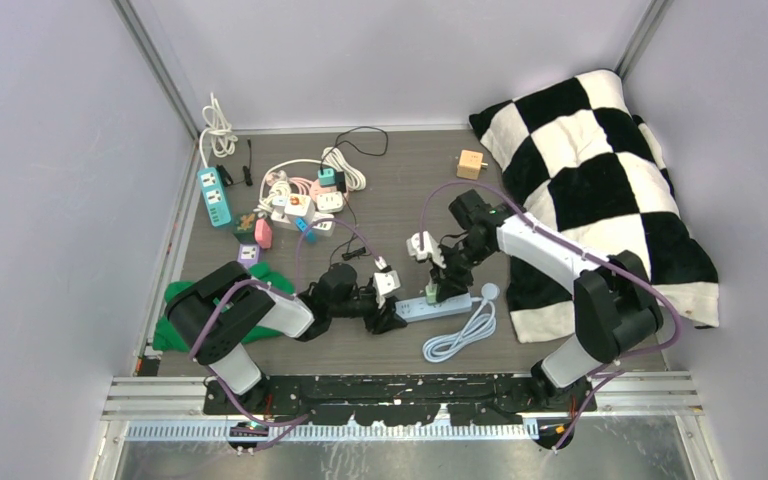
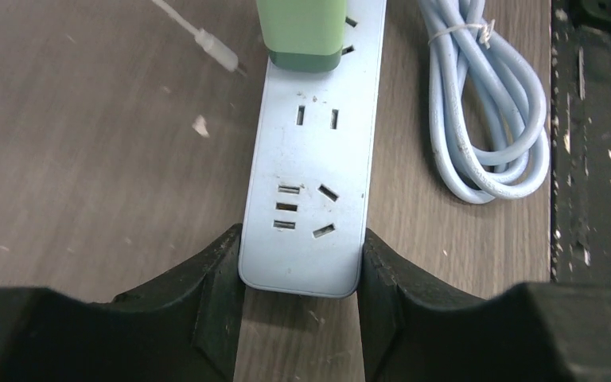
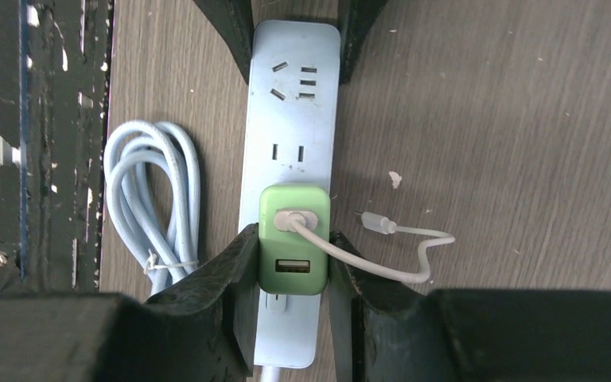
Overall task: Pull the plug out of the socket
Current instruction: Remove the plug from the socket.
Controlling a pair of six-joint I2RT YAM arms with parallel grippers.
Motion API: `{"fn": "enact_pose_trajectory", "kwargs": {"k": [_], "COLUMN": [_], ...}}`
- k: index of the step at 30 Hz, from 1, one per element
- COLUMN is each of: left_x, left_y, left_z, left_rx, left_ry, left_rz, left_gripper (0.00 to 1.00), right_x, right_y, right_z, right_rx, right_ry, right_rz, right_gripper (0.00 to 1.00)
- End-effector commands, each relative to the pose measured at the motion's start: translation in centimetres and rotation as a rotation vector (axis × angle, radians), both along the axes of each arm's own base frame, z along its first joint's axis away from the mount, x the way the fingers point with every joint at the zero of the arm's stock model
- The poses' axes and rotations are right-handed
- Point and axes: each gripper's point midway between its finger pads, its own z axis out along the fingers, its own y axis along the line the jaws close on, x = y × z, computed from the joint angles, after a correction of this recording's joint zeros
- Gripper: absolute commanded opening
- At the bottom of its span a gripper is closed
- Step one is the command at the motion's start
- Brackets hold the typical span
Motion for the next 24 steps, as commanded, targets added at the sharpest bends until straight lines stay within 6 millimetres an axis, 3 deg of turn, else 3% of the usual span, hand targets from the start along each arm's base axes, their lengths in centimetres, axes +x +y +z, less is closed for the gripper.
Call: {"fn": "enact_pose_trajectory", "kwargs": {"k": [1, 6, 9, 16, 20, 24], "left_x": [2.5, 2.7, 2.8, 2.7, 2.7, 2.7], "left_y": [1.1, 0.7, 0.5, 0.7, 0.8, 0.9], "left_z": [-0.6, -0.6, -0.5, -0.5, -0.5, -0.6], "left_rx": [0.037, 0.039, 0.038, 0.043, 0.044, 0.045], "left_ry": [-0.033, -0.037, -0.036, -0.034, -0.036, -0.037], "left_rz": [0.125, 0.107, 0.102, 0.109, 0.116, 0.119], "left_gripper": [0.0, 0.0, 0.0, 0.0, 0.0, 0.0], "right_x": [0.6, -0.9, -2.9, -5.4, -5.1, -2.5], "right_y": [-1.8, -2.1, -0.9, 2.4, 3.1, 1.5], "right_z": [2.6, 2.1, 1.6, 1.8, 2.1, 1.8], "right_rx": [0.101, 0.133, 0.111, 0.078, 0.079, 0.067], "right_ry": [0.103, 0.154, 0.163, 0.161, 0.154, 0.131], "right_rz": [-0.14, -0.147, -0.055, 0.119, 0.131, 0.025], "right_gripper": [0.01, 0.01, 0.01, 0.01, 0.01, 0.01]}}
